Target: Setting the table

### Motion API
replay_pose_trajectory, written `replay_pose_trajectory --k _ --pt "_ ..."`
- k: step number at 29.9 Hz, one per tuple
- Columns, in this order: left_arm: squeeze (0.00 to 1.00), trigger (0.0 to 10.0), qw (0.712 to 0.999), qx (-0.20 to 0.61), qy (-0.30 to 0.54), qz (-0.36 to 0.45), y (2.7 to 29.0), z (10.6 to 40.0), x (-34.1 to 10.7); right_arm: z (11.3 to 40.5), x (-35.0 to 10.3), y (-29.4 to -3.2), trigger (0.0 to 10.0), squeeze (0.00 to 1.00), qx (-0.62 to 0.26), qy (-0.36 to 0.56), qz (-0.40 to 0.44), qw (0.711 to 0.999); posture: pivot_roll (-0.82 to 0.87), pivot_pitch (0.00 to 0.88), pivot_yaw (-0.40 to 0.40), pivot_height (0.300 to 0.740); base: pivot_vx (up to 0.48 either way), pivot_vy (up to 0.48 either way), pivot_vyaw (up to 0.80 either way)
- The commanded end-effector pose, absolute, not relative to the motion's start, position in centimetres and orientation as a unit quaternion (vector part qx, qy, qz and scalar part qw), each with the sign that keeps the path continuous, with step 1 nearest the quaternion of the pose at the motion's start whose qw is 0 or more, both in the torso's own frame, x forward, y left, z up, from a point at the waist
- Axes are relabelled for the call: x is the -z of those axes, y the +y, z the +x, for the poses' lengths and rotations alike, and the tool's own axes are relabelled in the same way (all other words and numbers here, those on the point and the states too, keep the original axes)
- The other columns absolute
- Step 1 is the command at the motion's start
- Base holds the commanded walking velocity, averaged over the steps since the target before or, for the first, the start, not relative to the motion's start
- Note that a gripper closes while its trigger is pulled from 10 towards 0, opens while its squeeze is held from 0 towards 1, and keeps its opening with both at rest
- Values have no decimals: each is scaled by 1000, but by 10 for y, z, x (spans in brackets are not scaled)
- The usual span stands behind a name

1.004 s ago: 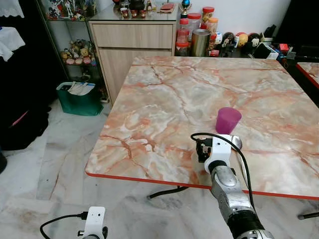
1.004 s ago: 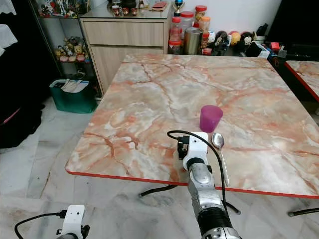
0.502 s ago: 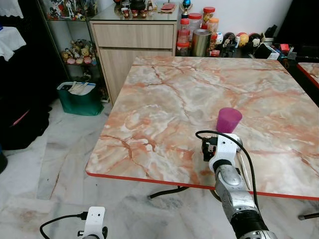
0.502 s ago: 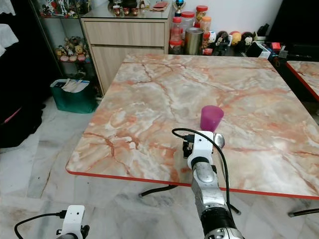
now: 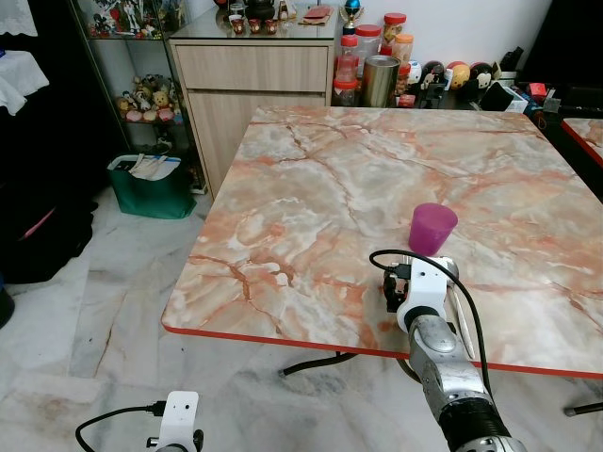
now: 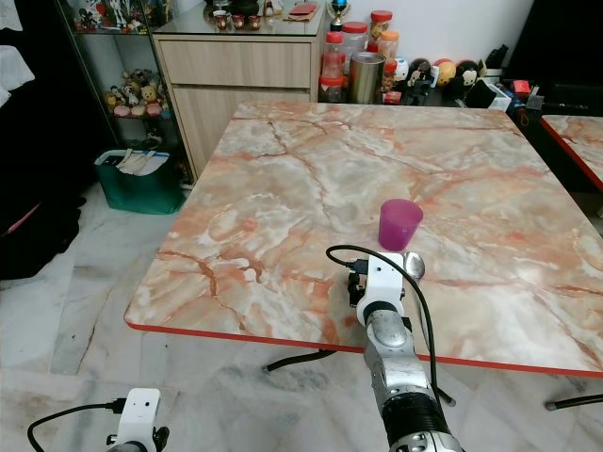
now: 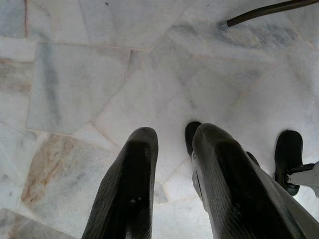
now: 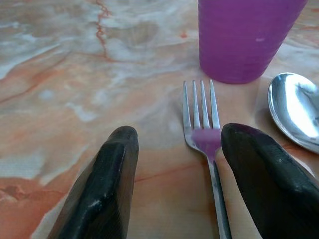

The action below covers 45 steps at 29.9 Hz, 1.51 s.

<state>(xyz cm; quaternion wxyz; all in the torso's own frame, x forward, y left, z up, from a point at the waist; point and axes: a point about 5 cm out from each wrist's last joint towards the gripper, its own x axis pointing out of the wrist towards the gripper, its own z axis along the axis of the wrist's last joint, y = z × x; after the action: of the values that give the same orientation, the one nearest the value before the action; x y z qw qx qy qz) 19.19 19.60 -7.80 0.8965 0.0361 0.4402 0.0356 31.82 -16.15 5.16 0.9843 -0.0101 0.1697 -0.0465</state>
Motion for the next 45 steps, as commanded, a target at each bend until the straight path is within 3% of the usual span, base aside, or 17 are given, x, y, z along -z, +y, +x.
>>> replay_pose_trajectory --k 1,15,17,18,22,23,45 --pt "0 10000 894 -38 444 34 199 191 78 317 -52 -163 10000 0 49 173 -14 984 -22 0 -8 719 0 0 0" --pt "0 10000 895 -38 444 33 198 191 78 311 -45 -166 10000 0 65 201 -5 977 -22 0 -9 719 0 0 0" --pt "0 10000 895 -38 444 33 198 191 78 311 -43 -166 5412 0 63 207 -3 976 -22 0 -9 719 0 0 0" --pt "0 10000 895 -38 444 33 198 191 78 310 -43 -165 4706 0 62 209 -2 976 -21 0 -10 719 0 0 0" --pt "0 10000 894 -38 444 32 198 191 78 310 -41 -165 4706 0 58 216 -4 975 -21 0 -10 719 0 0 0" --pt "0 10000 894 -38 445 32 198 191 78 310 -41 -165 0 0 57 217 -4 974 -21 0 -10 719 0 0 0" --pt "0 10000 894 -36 445 31 198 192 78 311 -40 -164 0 0 51 224 -2 973 -19 0 -8 719 0 0 0"
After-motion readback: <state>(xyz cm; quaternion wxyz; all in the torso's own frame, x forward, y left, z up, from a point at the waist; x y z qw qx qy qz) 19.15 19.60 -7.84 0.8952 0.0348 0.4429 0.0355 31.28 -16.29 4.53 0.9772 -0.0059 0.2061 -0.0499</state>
